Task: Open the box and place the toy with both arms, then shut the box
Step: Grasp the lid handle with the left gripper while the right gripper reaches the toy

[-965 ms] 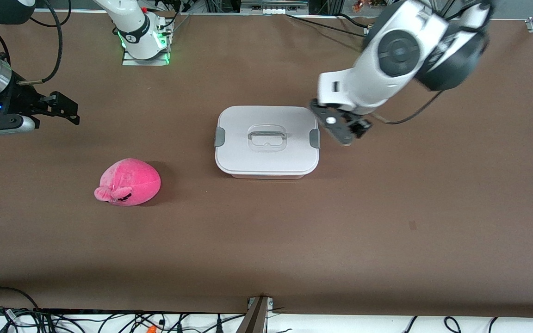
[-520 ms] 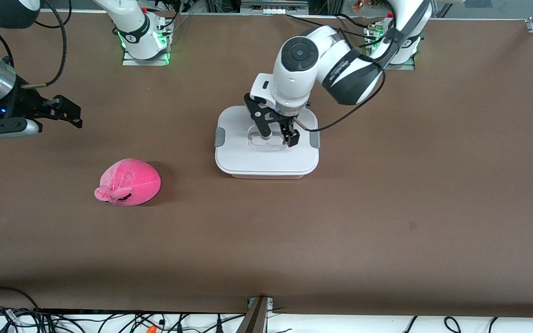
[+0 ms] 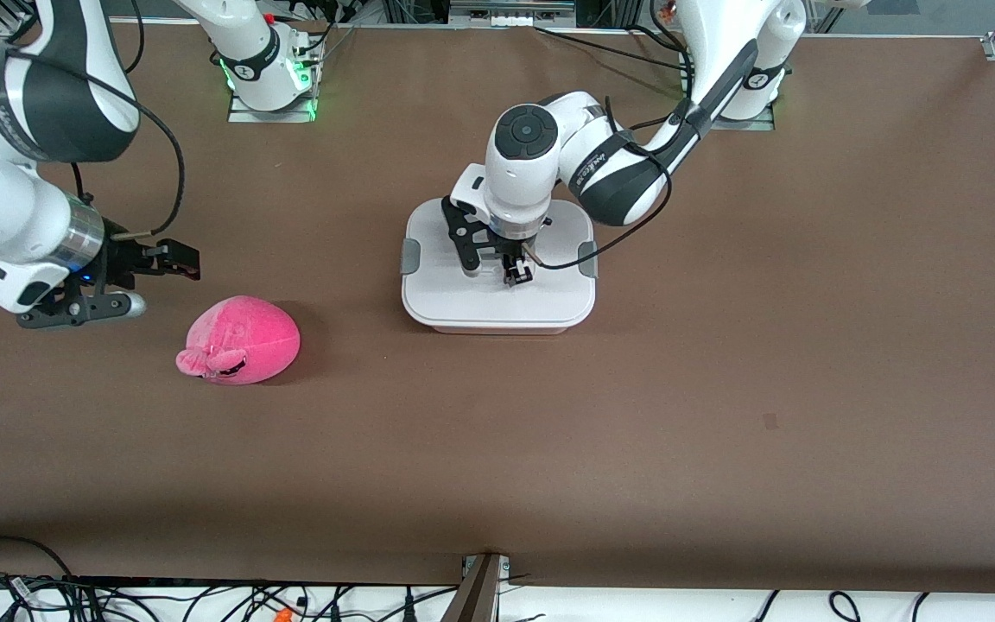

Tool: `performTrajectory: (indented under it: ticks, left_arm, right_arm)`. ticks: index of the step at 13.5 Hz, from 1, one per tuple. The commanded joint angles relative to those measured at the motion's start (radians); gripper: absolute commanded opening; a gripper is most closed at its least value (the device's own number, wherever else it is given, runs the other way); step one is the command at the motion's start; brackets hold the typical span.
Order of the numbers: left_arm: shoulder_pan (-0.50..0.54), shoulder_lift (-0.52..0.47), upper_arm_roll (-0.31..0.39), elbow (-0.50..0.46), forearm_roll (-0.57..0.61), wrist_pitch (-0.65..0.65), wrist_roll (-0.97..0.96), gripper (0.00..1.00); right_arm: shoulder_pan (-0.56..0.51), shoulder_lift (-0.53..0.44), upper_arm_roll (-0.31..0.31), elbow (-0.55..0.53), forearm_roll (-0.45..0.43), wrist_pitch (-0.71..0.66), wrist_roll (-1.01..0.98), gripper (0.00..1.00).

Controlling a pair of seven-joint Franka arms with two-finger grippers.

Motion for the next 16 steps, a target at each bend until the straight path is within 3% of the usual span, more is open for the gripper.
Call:
performTrajectory:
  ticks: [1, 2, 5, 12, 13, 14, 15, 16]
  left_arm:
    - [-0.008, 0.003, 0.002, 0.015, 0.028, -0.007, 0.013, 0.05]
    - [-0.008, 0.000, 0.002, 0.015, 0.028, -0.012, 0.015, 0.00]
    - [-0.029, -0.002, 0.002, 0.015, 0.028, -0.024, 0.041, 0.00]
    - [-0.006, -0.117, 0.002, 0.032, 0.013, -0.249, 0.122, 0.00]
    - [0.006, -0.129, 0.001, 0.033, 0.010, -0.272, 0.124, 0.00]
    - [0.011, -0.143, 0.001, 0.035, 0.006, -0.300, 0.122, 0.00]
    - [0.018, -0.167, 0.001, 0.041, 0.006, -0.338, 0.122, 0.00]
    - [0.037, -0.184, -0.001, 0.056, 0.006, -0.386, 0.125, 0.00]
  right_arm:
    - [0.003, 0.033, -0.005, -0.086, 0.009, 0.128, -0.022, 1.00]
    - [0.003, 0.042, -0.006, -0.151, 0.009, 0.189, -0.022, 1.00]
    - [-0.006, 0.051, -0.016, -0.280, 0.011, 0.364, -0.020, 1.00]
    - [-0.011, 0.152, -0.016, -0.274, 0.015, 0.484, -0.016, 0.96]
    - [-0.016, 0.157, -0.016, -0.273, 0.024, 0.486, -0.015, 0.89]
    - [-0.016, 0.157, -0.016, -0.271, 0.035, 0.493, -0.019, 0.74]
    - [-0.016, 0.165, -0.016, -0.271, 0.035, 0.501, -0.019, 0.50]
    - [-0.016, 0.169, -0.016, -0.271, 0.035, 0.503, -0.019, 0.20]
